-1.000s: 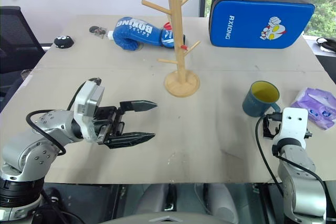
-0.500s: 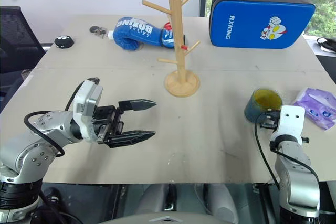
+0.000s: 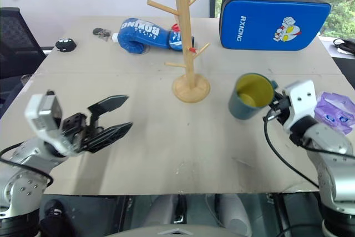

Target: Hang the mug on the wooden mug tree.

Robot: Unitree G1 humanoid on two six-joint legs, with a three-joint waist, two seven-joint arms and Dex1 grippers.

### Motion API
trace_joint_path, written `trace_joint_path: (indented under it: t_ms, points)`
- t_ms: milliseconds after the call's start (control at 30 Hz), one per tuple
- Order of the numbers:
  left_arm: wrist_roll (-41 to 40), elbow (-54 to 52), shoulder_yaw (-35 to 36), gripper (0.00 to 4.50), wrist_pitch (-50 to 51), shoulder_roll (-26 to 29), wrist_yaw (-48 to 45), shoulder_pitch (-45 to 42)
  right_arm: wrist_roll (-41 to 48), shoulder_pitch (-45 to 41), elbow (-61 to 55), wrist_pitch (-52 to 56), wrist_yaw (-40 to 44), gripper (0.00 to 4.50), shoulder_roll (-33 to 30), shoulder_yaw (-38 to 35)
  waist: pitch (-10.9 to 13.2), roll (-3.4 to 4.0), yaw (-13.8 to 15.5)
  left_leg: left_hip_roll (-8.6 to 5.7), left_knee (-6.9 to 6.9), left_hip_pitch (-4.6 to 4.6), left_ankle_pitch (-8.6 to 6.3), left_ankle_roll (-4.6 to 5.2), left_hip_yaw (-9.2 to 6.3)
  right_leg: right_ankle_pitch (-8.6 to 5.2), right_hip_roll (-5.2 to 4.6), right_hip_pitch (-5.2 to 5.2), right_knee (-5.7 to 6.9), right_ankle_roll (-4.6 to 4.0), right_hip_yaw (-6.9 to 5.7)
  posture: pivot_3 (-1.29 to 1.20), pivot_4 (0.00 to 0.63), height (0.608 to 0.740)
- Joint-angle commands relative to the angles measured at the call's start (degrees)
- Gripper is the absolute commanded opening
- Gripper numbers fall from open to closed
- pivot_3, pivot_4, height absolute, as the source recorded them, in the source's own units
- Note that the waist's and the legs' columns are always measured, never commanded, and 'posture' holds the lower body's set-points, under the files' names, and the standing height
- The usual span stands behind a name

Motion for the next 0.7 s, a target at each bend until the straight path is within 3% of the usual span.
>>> trace_joint_path:
  t_ms: [33, 333, 700]
  points:
    - [-1.2, 1.3, 4.5, 4.5, -2.7, 0.2, -3.5, 2.6, 3.2, -6.2, -3.1, 3.5, 2.0, 0.02, -2.8, 3.2, 0.0, -0.06, 0.1, 0.0, 0.0, -0.01, 0.0, 0.0, -0.02, 0.0, -0.01, 0.0, -0.01, 0.0, -0.02, 0.0, 0.15, 0.74]
    - [0.6, 3.9, 5.8, 4.5, -8.9, -3.4, -6.7, 5.8, 1.8, -27.6, 6.0, 13.9, 1.5, 0.02, -5.8, 14.3, 0.0, -0.14, 0.3, -0.04, 0.01, -0.19, -0.01, 0.01, -0.02, 0.01, -0.16, -0.12, -0.07, -0.04, -0.09, 0.0, 0.15, 0.74]
    - [0.4, 2.8, 6.7, 4.5, -10.2, -5.0, -6.1, 8.5, -4.0, -41.1, 16.4, 12.9, 4.0, 0.02, -3.4, 24.1, 0.0, -0.12, -0.1, -0.02, -0.07, -0.31, -0.01, 0.01, 0.08, 0.02, -0.15, -0.34, -0.05, -0.04, -0.04, 0.0, 0.15, 0.74]
